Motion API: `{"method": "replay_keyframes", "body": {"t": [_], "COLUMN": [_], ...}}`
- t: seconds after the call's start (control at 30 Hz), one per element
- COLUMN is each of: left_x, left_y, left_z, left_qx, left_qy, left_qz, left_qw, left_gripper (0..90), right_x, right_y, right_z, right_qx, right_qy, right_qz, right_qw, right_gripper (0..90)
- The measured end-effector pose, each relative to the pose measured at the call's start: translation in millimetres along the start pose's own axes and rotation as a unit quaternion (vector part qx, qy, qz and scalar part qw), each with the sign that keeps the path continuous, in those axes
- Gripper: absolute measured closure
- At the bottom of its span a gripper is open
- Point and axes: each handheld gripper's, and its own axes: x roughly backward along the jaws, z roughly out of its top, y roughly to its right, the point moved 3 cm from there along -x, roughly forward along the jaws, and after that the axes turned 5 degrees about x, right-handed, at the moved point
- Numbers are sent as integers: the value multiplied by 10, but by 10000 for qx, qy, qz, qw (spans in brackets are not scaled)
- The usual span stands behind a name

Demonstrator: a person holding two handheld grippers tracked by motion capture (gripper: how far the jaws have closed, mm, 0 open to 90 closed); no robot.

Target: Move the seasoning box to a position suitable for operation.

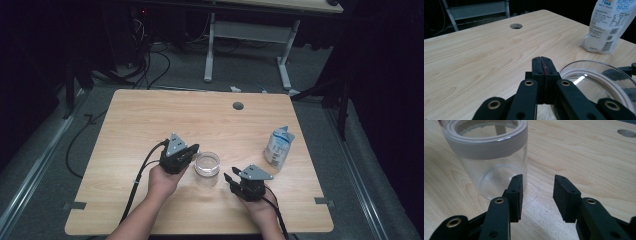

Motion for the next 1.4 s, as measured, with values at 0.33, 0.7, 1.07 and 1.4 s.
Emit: {"method": "replay_keyframes", "body": {"t": [0.33, 0.7, 1.07, 1.4], "left_x": [6, 10, 8, 8], "left_y": [11, 6, -1, -5], "left_z": [-18, -28, -37, -41], "left_qx": [-79, -56, -53, -32], "left_qy": [60, 102, 137, 147], "left_qz": [51, 33, 20, 6], "left_qw": [9999, 9999, 9999, 9999], "left_gripper": [900, 900, 900, 900], "right_x": [41, 68, 85, 106], "right_y": [-2, -70, -103, -119], "right_z": [39, 90, 122, 146], "right_qx": [-74, 114, 139, 99], "right_qy": [142, 202, 289, 367], "right_qz": [-62, -115, -102, -55], "right_qw": [9999, 9997, 9994, 9993], "right_gripper": [642, 714, 729, 786]}}
